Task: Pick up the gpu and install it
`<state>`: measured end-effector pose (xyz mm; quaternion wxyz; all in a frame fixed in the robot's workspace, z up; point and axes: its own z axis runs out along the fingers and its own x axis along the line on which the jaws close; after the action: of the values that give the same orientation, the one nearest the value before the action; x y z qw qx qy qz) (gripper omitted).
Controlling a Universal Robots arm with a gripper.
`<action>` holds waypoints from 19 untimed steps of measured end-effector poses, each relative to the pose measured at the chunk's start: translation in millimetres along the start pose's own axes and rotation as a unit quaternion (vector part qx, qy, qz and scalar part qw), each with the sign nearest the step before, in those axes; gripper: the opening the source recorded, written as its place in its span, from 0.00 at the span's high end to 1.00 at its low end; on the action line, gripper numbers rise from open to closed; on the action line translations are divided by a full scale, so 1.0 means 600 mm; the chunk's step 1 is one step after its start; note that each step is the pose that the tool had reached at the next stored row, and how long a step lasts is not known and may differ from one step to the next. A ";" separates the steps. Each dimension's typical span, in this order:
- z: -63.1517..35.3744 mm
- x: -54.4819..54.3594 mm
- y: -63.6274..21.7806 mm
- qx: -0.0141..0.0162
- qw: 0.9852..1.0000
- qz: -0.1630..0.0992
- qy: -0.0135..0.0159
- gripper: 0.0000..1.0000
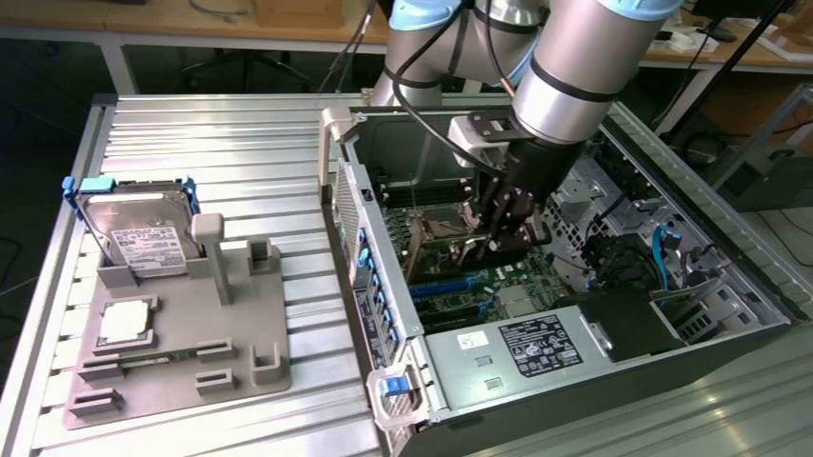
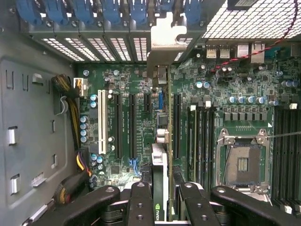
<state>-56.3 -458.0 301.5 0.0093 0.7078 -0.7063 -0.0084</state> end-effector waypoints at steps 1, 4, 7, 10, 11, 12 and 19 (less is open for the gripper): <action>0.001 0.000 0.001 0.000 1.000 0.000 0.000 0.73; 0.005 0.000 0.004 0.000 1.000 0.000 0.000 0.73; 0.007 0.000 0.006 0.000 1.000 0.000 0.000 0.73; 0.010 0.000 0.009 0.000 1.000 0.000 0.000 0.73; 0.011 0.000 0.010 0.000 1.000 0.000 0.000 0.73; 0.013 0.000 0.011 0.000 1.000 0.000 0.000 0.73; 0.021 -0.002 0.021 0.000 1.000 0.000 0.000 0.73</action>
<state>-69.2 -456.7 289.4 0.0093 0.7078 -0.7063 -0.0083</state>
